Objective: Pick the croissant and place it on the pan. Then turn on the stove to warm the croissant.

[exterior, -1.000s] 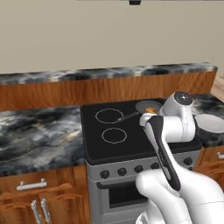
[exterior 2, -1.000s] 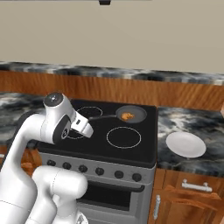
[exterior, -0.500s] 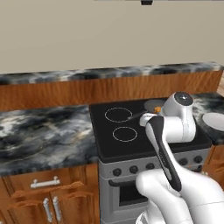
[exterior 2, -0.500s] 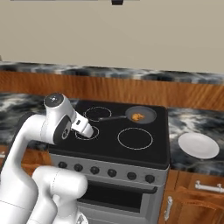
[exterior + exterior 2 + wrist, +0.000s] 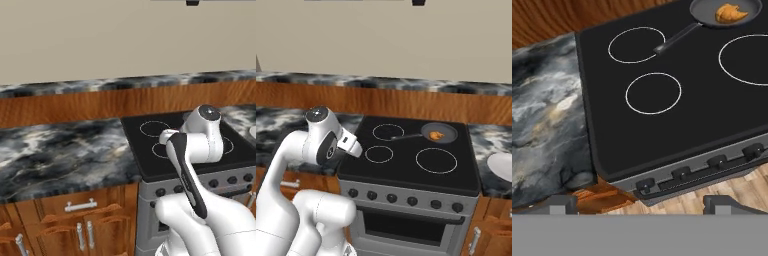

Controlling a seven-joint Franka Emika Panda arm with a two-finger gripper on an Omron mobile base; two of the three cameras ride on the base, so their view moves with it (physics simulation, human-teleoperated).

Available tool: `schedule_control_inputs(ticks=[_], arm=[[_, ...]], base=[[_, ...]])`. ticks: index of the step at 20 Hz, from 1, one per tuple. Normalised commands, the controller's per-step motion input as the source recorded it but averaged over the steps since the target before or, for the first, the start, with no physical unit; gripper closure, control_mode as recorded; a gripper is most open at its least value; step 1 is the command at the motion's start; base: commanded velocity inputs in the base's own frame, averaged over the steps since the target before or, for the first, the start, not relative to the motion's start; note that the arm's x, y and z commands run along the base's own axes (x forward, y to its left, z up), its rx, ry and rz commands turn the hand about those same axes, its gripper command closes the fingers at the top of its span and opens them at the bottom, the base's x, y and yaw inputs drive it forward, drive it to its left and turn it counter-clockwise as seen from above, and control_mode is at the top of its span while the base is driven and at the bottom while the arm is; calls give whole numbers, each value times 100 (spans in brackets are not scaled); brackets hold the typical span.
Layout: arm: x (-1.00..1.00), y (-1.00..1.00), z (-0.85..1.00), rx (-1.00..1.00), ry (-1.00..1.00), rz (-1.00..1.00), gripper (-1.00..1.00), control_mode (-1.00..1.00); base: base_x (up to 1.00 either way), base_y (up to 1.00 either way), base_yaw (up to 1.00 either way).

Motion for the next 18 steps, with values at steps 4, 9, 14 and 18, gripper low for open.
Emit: schedule_control_inputs(ticks=[4,9,14,18], arm=[[0,0,0,0,0,0,-100,100],[0,0,0,0,0,0,-100,100],[0,-1,0,0,0,0,-100,-100],[-13,-50,-4,3,-1,3,-100,-100]], base=[[0,60,-7],[0,51,-6],[0,16,-1],[0,0,0]])
